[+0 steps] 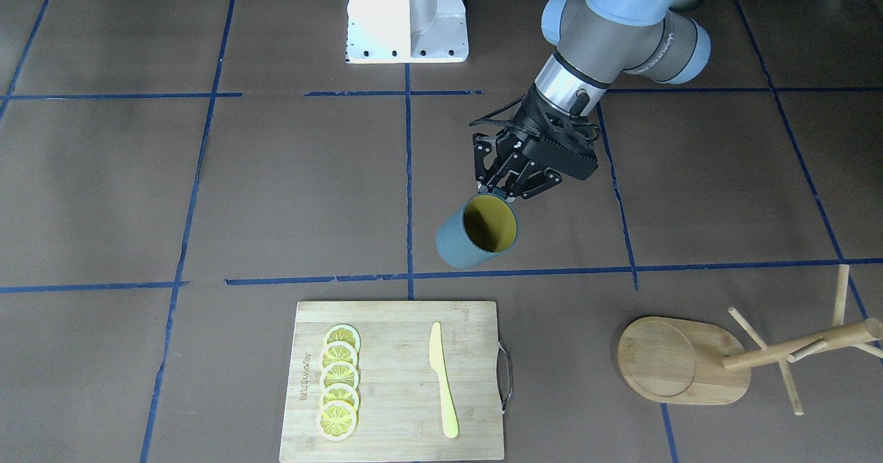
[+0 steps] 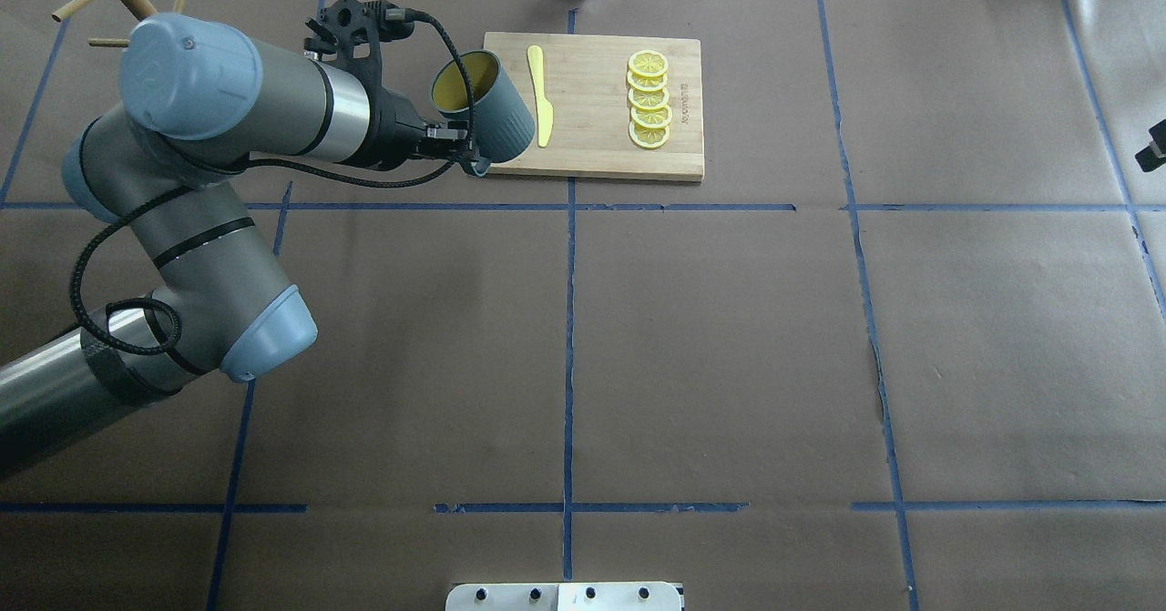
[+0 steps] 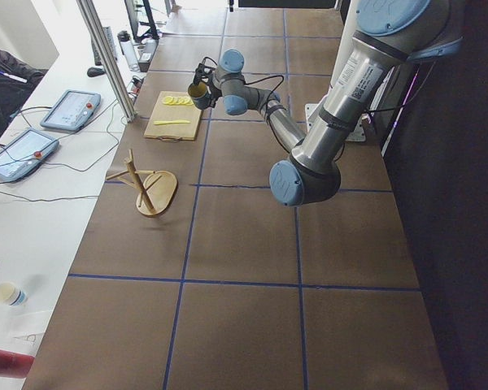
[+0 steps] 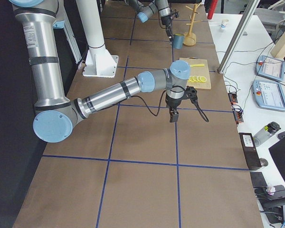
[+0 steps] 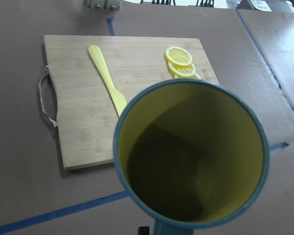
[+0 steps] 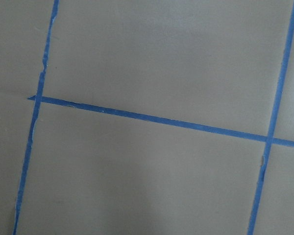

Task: Hang cup on storage rack
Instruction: 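Lift the mug with the left gripper toward the wooden rack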

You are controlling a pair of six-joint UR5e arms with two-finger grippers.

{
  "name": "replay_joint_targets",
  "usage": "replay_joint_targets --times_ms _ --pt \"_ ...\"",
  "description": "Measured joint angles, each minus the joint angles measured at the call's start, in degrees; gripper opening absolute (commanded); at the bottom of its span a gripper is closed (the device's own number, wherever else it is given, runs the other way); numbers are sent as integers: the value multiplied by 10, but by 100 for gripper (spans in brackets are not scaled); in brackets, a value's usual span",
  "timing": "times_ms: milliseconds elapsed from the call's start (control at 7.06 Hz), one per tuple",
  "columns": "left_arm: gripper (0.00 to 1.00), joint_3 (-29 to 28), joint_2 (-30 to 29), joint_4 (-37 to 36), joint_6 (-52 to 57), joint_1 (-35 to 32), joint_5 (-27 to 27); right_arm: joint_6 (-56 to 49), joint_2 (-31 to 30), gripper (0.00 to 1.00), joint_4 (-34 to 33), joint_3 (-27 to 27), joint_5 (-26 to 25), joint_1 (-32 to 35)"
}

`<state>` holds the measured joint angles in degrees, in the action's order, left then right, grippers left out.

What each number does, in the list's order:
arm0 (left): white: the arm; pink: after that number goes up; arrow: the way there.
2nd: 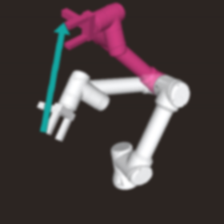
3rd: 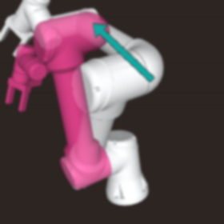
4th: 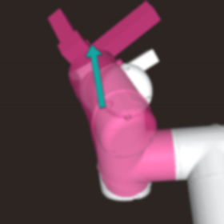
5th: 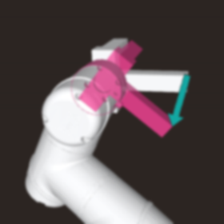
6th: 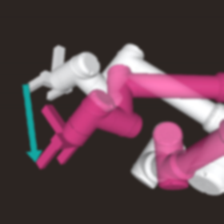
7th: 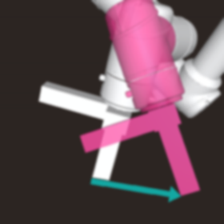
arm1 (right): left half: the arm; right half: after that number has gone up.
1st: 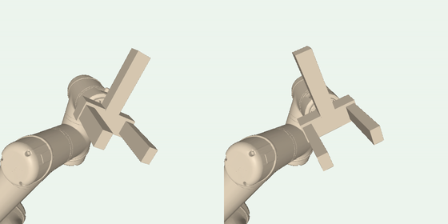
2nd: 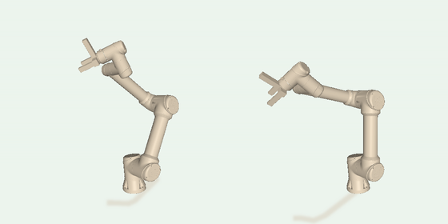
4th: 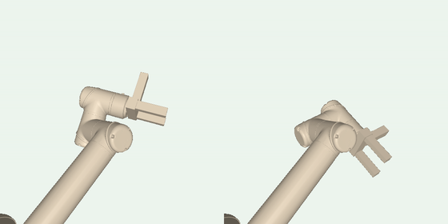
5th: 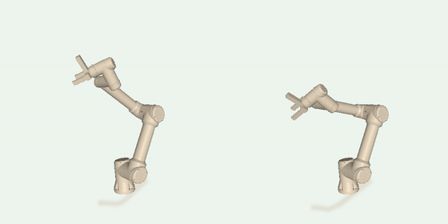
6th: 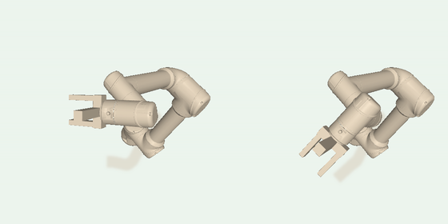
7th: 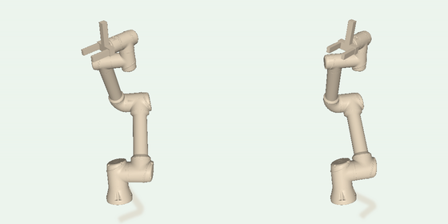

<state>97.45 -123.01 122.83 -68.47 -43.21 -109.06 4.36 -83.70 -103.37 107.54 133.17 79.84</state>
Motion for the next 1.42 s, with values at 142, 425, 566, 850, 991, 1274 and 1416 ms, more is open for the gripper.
replay_joint_targets --times_ms 142,425,566,850,991,1274,1416 --pt "0 -4 0 19 -60 -13 -2 -14 -11 100 0 0 2 14" --pt "0 -42 2 121 -204 -39 1 -19 -25 100 0 3 6 27" --pt "0 -69 2 173 -256 -52 11 -18 -26 100 0 4 9 29" --pt "0 -113 2 264 -339 -74 58 -16 -22 100 1 7 11 29" --pt "0 -141 2 328 -390 -78 92 -17 -20 100 1 11 11 29" --pt "0 -191 3 430 -488 -81 157 -18 -18 100 2 17 10 30" --pt "0 -208 4 469 -540 -81 190 -18 -18 100 1 18 10 30"
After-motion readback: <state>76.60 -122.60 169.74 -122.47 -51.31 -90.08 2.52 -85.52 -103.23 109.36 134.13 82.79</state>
